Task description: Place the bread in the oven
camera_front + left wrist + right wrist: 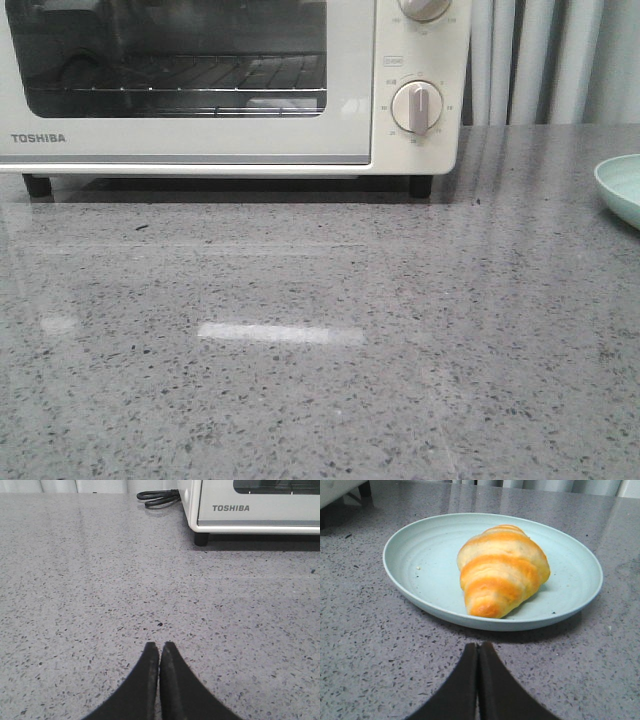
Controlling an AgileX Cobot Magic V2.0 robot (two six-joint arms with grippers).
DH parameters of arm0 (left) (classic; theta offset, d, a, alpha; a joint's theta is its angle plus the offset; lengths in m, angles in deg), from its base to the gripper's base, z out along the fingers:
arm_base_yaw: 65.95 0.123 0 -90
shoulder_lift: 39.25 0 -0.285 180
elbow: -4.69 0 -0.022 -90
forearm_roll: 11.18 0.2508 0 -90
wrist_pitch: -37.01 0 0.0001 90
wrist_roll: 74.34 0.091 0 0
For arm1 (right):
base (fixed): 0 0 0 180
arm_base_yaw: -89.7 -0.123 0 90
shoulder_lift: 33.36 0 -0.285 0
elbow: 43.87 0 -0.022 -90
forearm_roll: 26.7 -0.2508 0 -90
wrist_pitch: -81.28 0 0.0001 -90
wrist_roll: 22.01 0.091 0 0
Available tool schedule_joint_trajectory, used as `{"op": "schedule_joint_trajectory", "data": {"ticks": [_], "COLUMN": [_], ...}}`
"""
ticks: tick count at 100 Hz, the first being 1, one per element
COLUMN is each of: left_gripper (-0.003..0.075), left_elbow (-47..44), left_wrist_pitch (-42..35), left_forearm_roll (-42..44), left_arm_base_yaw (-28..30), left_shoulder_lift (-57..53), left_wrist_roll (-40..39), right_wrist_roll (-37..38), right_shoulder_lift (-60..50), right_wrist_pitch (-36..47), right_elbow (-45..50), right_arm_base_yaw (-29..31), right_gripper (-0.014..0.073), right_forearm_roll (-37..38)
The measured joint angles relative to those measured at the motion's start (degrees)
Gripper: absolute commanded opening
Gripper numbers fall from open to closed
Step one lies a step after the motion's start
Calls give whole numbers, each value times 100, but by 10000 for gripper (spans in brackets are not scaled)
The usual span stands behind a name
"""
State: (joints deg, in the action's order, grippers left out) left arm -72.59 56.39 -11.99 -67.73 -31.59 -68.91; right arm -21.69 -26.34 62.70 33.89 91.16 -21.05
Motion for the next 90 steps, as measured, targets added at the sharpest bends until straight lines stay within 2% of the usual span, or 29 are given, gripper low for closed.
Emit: {"op": "schedule_joint_trajectory", "data": {"ticks": [74,90], "left_gripper": [-21,-21], "left_elbow": [6,0], "left_wrist_pitch": [0,-112], "left_forearm_roll": [0,-369], "left_arm_base_yaw": [0,0], "left_shoulder_lift": [0,0], "left_wrist_roll": [0,0], "right_wrist_roll": [0,0], "right_shoulder_lift": [0,0], "right_wrist_pitch": [0,292], "right_elbow": [0,0], "right_arm_base_yaw": [0,0], "right_gripper": [-71,-71], "right_forearm_roll": [0,0]}}
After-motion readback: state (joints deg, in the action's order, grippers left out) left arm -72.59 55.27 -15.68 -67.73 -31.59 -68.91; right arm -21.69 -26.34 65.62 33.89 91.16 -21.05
